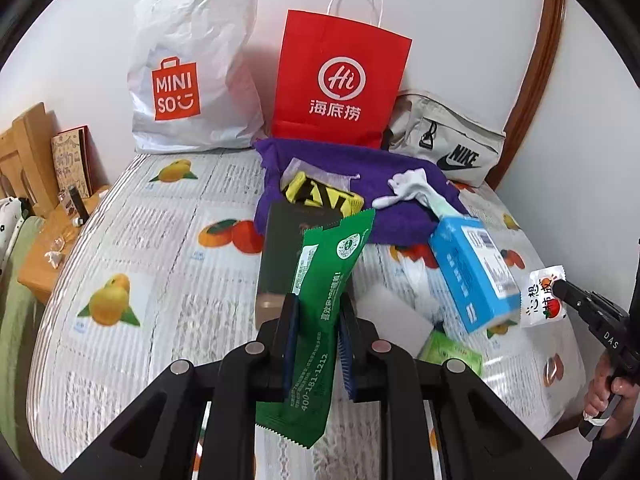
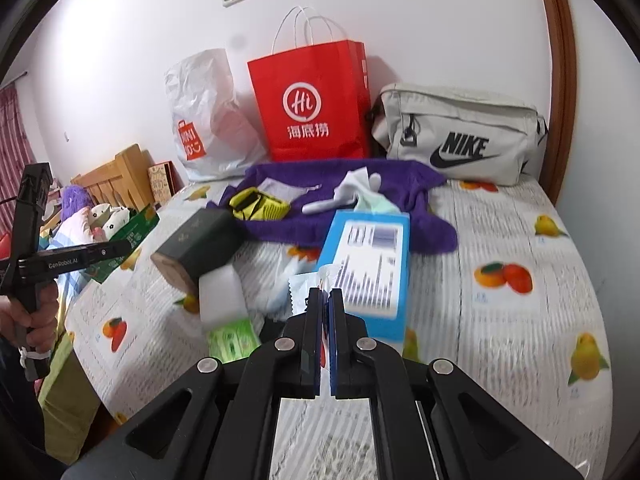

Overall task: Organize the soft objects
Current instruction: 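Carry the green packet and tomato packet over the purple towel with both tools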

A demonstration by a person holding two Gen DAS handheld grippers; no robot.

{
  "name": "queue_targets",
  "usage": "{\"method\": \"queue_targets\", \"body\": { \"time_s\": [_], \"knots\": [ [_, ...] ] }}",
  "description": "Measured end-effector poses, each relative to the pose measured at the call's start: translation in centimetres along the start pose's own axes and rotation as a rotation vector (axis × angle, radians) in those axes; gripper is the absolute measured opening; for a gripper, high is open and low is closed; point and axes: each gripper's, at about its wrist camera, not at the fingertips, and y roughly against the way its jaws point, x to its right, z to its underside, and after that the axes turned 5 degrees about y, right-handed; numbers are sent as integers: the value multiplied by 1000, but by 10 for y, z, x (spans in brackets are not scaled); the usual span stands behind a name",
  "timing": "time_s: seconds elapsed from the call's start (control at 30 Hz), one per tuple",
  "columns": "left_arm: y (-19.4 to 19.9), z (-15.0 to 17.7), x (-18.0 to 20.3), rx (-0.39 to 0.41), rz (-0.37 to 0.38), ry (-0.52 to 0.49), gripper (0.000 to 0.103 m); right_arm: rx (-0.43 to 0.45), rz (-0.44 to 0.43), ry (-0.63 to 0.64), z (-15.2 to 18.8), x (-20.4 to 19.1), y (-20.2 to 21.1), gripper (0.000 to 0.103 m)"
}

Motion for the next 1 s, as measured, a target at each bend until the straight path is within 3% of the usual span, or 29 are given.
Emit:
{"method": "queue_targets", "body": {
  "time_s": [0.43, 1.0],
  "knots": [
    [-27, -56, 6, 24, -15, -9, 18, 57, 5, 22, -61, 6, -35, 3],
    [-91, -107, 16, 3, -14, -23, 18, 6, -18, 12, -113, 23, -123, 3]
  ]
}}
